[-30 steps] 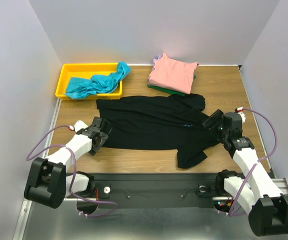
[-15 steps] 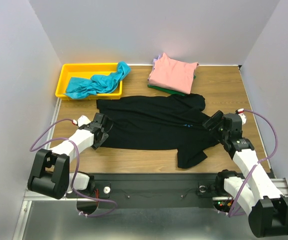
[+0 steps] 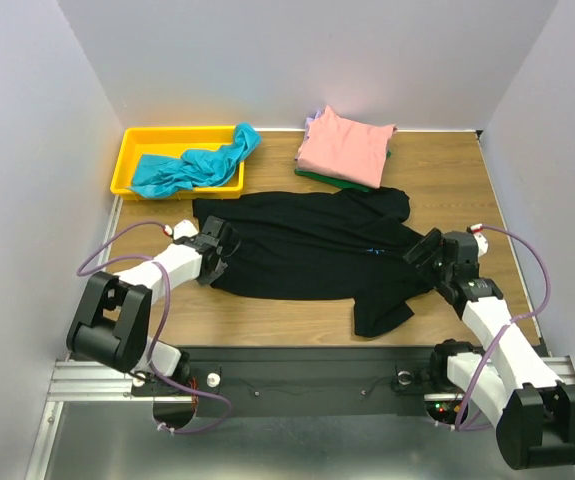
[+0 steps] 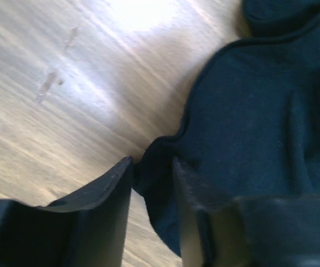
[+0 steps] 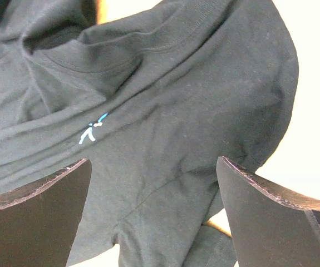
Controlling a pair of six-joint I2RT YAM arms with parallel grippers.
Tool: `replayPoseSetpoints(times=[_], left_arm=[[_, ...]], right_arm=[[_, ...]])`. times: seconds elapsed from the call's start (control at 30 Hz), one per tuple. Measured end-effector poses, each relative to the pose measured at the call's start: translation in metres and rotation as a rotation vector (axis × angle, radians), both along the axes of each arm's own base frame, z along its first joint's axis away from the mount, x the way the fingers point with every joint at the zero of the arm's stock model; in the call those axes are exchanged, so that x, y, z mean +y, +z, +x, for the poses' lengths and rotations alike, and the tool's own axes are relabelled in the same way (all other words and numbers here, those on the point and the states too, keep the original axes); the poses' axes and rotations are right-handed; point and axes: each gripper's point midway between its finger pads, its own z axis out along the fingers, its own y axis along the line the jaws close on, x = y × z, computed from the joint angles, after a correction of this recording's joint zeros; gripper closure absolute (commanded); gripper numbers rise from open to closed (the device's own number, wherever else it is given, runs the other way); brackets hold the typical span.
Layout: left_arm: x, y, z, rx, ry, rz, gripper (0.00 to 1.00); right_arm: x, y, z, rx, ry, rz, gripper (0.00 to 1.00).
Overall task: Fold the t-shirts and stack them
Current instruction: Flatten the tshirt out
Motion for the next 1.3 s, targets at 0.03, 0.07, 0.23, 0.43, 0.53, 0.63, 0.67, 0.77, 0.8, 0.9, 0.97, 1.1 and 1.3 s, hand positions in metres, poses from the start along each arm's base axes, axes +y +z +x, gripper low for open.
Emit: replayPoseSetpoints(times=[0.03,0.07,0.23,0.43,0.53,0.63,0.67,0.77,0.8,0.9,0.97,1.1,1.3], left_arm=[[-0.002,0.000,0.001,0.002,-0.003,0.003,1.00],[-0.004,0.000,0.003,0.001,-0.012,0.004,1.00],[-0.008,0.000,0.005,0.001,-0.024,0.003,1.00],[-0.016,0.006,0.001,-0.019,-0.057,-0.044,1.00],[-0.017,0.025,0.002,-0.092,-0.082,-0.066,1.00],[-0.019,0.050,0.012,-0.199,-0.096,-0.085,1.00],[-0.019,0.057,0.016,-0.230,-0.098,-0.087,1.00],[-0.017,0.067,0.022,-0.281,-0.093,-0.081,1.00],[-0.015,0.068,0.023,-0.288,-0.089,-0.075,1.00],[-0.007,0.068,0.025,-0.298,-0.059,-0.042,1.00],[-0.001,0.065,0.027,-0.290,-0.035,-0.030,1.00],[0.009,0.054,0.027,-0.253,0.002,-0.009,1.00],[0.012,0.053,0.028,-0.252,0.011,-0.001,1.00]], right_arm=[[0.000,-0.002,-0.001,0.005,-0.001,-0.001,0.00],[0.000,-0.004,-0.002,0.009,-0.001,-0.002,0.00],[0.000,-0.004,-0.003,0.013,0.011,-0.008,0.00],[0.005,-0.008,-0.008,0.039,0.065,-0.012,0.00],[0.012,-0.014,-0.023,0.110,0.115,0.003,0.00],[0.021,-0.015,-0.038,0.171,0.145,0.046,0.00],[0.022,-0.014,-0.042,0.188,0.145,0.057,0.01],[0.018,-0.005,-0.060,0.244,0.088,0.073,0.06],[0.016,-0.002,-0.063,0.248,0.071,0.073,0.07],[0.010,0.012,-0.074,0.244,-0.010,0.086,0.14],[0.009,0.010,-0.081,0.266,-0.036,0.099,0.18],[0.012,-0.014,-0.101,0.369,-0.067,0.129,0.37],[0.013,-0.038,-0.126,0.497,-0.088,0.139,0.41]])
